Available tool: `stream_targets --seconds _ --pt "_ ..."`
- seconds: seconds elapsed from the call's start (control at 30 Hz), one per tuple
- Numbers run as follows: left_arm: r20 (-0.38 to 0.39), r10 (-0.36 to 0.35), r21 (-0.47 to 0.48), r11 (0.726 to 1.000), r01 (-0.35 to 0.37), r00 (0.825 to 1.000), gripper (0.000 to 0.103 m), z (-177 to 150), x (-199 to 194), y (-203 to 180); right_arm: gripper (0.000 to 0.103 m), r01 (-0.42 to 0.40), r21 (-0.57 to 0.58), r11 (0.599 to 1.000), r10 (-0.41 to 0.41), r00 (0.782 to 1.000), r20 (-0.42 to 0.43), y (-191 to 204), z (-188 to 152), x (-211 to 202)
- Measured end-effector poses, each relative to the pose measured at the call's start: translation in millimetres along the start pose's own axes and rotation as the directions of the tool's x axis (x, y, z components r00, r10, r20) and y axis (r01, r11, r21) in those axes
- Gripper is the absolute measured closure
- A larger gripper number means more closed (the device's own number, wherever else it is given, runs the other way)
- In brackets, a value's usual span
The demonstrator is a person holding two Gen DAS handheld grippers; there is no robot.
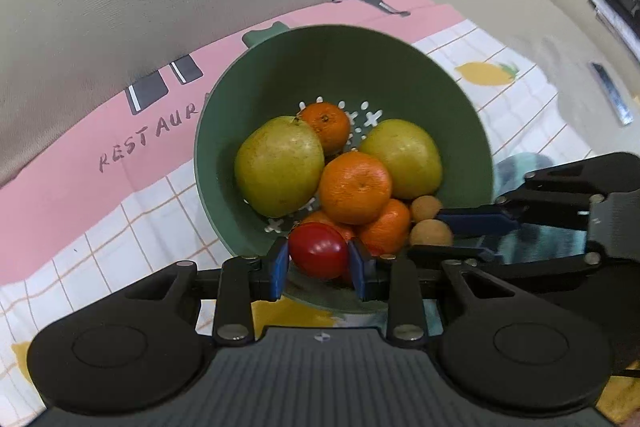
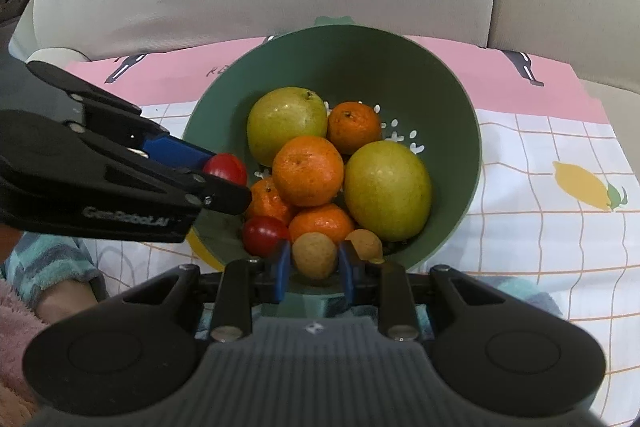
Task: Organize fruits
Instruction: 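Lower the tomato and brown ball into the colander and open both grippers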
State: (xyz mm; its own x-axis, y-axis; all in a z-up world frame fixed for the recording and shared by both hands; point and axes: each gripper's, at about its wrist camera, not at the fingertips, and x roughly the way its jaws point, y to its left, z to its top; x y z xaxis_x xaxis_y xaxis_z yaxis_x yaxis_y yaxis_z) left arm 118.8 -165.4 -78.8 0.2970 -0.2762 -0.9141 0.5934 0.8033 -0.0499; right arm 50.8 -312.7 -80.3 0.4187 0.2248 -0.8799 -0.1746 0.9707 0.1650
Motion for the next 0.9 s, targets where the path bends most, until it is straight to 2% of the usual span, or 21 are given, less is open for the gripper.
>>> stream_targets --seconds 0.1,0.23,0.43,0.5,0.6,0.73,0.9 --pt "-0.03 0.028 0.036 0.999 -0.027 0.999 0.067 3 8 -3 0.08 -0.003 0.002 1.0 0.003 1.0 -0.008 0 1 2" --pt "-0.049 0.032 0.051 0.998 -0.029 0.998 0.067 5 14 -5 0.08 -0.005 0.003 1.0 0.005 1.0 -0.015 0 2 3" --pt "-0.056 0.038 0.058 0.998 -0.034 0.998 0.066 5 18 -6 0.08 -0.015 0.018 1.0 0.015 1.0 -0.016 -2 2 1" --pt "-0.052 0.043 0.069 0.997 -0.039 0.998 0.062 5 18 -6 0.079 -0.02 0.027 0.999 0.02 1.0 -0.015 -3 2 0" --pt "-0.043 0.034 0.059 0.998 -0.032 0.999 0.059 4 14 -3 0.072 -0.019 0.036 0.999 0.02 1.0 -0.011 -3 3 -4" --pt "0.0 0.041 0.053 0.998 -0.041 0.999 0.046 3 1 -2 0.063 -0.007 0.026 1.0 0.007 1.0 0.007 1 4 -13" --pt "0.07 0.031 0.047 0.998 -0.034 0.997 0.043 0 -26 1 0.051 0.002 0.031 1.0 -0.003 0.998 0.055 5 7 -30"
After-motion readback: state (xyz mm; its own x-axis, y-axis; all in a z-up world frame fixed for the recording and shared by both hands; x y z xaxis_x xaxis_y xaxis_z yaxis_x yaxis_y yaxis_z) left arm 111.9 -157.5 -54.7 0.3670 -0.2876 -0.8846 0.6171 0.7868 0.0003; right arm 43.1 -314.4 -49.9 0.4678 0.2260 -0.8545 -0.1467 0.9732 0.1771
